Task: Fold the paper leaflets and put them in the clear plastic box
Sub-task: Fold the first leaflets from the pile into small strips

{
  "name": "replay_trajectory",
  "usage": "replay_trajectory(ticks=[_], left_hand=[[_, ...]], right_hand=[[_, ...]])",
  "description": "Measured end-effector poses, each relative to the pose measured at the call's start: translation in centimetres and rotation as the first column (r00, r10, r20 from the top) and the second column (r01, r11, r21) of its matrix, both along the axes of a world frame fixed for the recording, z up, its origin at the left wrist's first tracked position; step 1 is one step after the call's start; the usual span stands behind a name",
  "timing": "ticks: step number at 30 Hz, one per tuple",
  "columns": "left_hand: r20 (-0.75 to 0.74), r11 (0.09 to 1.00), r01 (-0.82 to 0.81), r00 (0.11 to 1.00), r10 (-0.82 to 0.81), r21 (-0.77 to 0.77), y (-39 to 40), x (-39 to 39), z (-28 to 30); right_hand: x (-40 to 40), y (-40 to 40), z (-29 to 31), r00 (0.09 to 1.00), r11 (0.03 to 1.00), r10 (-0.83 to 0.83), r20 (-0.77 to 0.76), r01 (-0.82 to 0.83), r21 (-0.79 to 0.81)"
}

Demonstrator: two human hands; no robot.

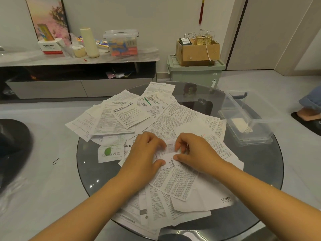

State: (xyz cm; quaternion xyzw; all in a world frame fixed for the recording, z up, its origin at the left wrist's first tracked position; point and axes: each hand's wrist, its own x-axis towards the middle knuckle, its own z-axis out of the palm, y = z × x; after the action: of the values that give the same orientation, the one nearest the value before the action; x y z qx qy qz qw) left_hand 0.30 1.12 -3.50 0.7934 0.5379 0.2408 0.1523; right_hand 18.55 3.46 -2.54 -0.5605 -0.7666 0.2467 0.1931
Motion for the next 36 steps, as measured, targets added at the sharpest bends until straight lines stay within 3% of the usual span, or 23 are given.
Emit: replay_trajectory(ticks=[3, 9, 13, 16, 21, 28, 36], left_hand=[[-0.115, 0.998, 0.067, 0.991, -0.064, 0.02, 0.0, 0.0, -0.3], [-0.131, 0.99, 0.141, 0.981, -0.142, -0.02, 0.2, -0.7, -0.1], [-0.022, 0.992, 0.122, 0.992, -0.123, -0.035, 0.4, -0.9, 0.3], [0.114, 0.994, 0.03, 0.993, -0.018, -0.106, 0.3, -0.5, 0.8], [0.172, 0.986, -0.116, 0.976, 0.136, -0.12, 1.0, -0.2, 0.3], [0.119, 0.985, -0.134, 0.982, 0.147, -0.112, 1.7, -0.2, -0.3], [-0.009, 0.998, -0.059, 0.998, 0.059, 0.006, 1.9, 0.1, -0.9]], right_hand=[[0.1, 0.0, 0.1, 0.978, 0.982, 0.156, 0.136, -0.168, 0.081], [1.0, 0.1, 0.5, 0.938, 0.955, 0.282, 0.202, -0.294, 0.032], [1.1, 0.3, 0.4, 0.964, 0.97, 0.228, 0.139, -0.237, 0.052], [0.6, 0.3, 0.5, 0.985, 0.985, 0.155, 0.073, -0.16, 0.068], [-0.9, 0.6, -0.2, 0.998, 0.996, 0.043, -0.055, -0.038, 0.086], [-1.2, 1.1, -0.9, 0.997, 0.997, -0.015, -0.076, 0.02, 0.071], [-1.5, 1.1, -1.5, 0.98, 0.977, 0.055, 0.192, -0.093, 0.193]])
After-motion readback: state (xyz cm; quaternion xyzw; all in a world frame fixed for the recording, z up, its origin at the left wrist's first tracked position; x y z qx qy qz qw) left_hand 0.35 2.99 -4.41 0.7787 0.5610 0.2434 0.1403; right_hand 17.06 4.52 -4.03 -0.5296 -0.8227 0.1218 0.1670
